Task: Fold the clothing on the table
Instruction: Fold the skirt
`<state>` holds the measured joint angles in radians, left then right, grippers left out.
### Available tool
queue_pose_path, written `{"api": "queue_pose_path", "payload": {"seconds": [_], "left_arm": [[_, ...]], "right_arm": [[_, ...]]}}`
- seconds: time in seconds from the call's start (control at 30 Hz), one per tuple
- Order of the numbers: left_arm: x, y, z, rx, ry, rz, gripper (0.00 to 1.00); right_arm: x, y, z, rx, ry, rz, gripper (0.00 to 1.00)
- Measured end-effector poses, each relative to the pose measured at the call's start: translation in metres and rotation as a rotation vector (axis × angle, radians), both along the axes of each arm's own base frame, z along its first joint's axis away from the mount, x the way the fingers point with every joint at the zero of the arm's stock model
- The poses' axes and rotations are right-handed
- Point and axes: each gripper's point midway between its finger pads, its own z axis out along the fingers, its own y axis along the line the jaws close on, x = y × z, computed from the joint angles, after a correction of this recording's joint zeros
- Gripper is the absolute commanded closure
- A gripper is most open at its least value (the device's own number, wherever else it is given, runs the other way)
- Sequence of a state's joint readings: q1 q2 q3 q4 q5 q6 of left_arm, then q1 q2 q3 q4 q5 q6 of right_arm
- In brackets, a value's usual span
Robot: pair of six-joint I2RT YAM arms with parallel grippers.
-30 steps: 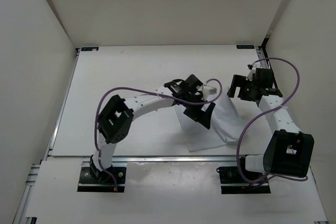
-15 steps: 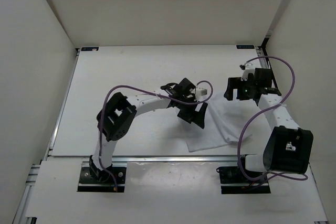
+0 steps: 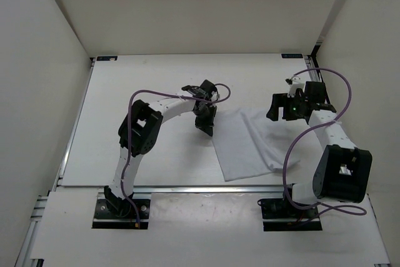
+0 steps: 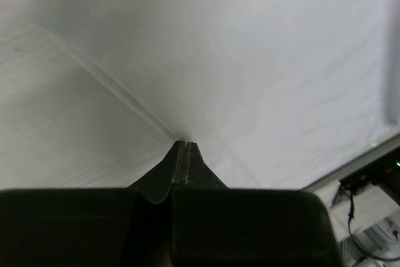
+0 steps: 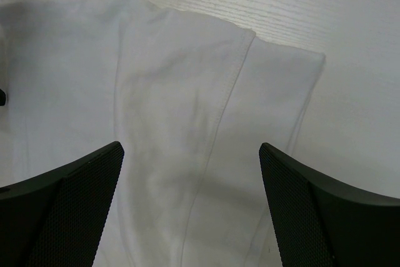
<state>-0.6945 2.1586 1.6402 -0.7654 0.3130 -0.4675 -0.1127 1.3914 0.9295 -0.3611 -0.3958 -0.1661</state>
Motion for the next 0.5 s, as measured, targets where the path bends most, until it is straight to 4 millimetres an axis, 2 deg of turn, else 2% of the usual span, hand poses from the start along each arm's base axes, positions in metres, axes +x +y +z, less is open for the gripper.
{"api": "queue_pose_path", "payload": {"seconds": [0.17, 0.27, 0.33, 0.4, 0.5], "left_arm": [[0.004, 0.02, -0.012, 0.128, 0.011, -0.01, 1.0], [0.015, 0.017, -0.003, 0.155, -0.035, -0.039, 1.0], [0.027, 0.008, 0.01, 0.161, -0.119, -0.066, 1.0], [0.033, -0.009, 0.024, 0.155, -0.208, -0.109, 1.0], [0.016, -0.039, 0.032, 0.145, -0.29, -0.206, 1.0]], "right_arm": [[0.003, -0.003, 0.001, -0.002, -0.005, -0.005, 0.06], [0.004, -0.004, 0.001, -0.003, -0.008, -0.007, 0.07], [0.004, -0.004, 0.001, -0.003, -0.007, -0.008, 0.07], [0.004, -0.004, 0.001, -0.004, -0.008, -0.009, 0.07], [0.004, -0.005, 0.001, -0.006, -0.007, -0.009, 0.07]]}}
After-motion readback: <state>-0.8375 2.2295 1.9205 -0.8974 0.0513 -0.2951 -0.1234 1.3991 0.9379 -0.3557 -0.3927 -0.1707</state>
